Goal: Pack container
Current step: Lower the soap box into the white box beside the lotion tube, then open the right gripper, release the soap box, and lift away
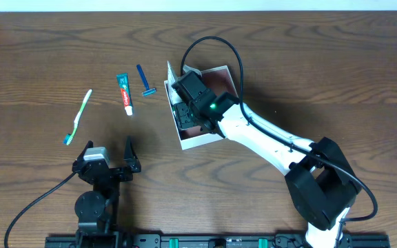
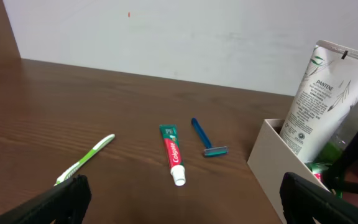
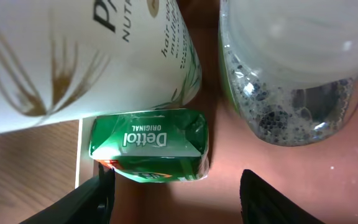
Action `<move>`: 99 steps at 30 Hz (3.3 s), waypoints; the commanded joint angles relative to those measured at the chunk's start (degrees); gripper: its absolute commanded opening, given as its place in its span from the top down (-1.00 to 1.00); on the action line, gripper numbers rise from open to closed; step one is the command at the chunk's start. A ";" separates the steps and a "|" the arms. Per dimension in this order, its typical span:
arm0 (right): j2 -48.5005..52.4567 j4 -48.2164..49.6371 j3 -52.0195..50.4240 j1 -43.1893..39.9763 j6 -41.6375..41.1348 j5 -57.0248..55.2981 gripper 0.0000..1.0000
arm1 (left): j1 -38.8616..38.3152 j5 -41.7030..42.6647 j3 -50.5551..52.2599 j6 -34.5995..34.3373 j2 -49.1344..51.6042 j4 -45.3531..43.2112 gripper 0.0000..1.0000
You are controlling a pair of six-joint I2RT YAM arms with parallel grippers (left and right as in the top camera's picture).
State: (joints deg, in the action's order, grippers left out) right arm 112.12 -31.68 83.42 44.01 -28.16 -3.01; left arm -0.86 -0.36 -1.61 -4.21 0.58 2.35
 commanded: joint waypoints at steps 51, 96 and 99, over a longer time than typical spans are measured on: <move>3.19 6.21 0.15 1.44 2.78 -1.49 0.66 | 0.17 -0.68 1.38 0.74 -0.42 1.75 -0.96; -5.64 0.33 0.15 2.49 6.49 1.11 -0.07 | 0.17 -0.68 1.38 0.74 -0.42 1.75 -0.96; -9.07 -1.66 0.15 2.34 6.51 0.50 -0.11 | 0.17 -0.68 1.38 0.74 -0.42 1.75 -0.96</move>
State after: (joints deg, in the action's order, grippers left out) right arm 107.59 -32.69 83.42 45.34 -21.02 -1.96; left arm -0.86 -0.36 -1.61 -4.21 0.58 2.35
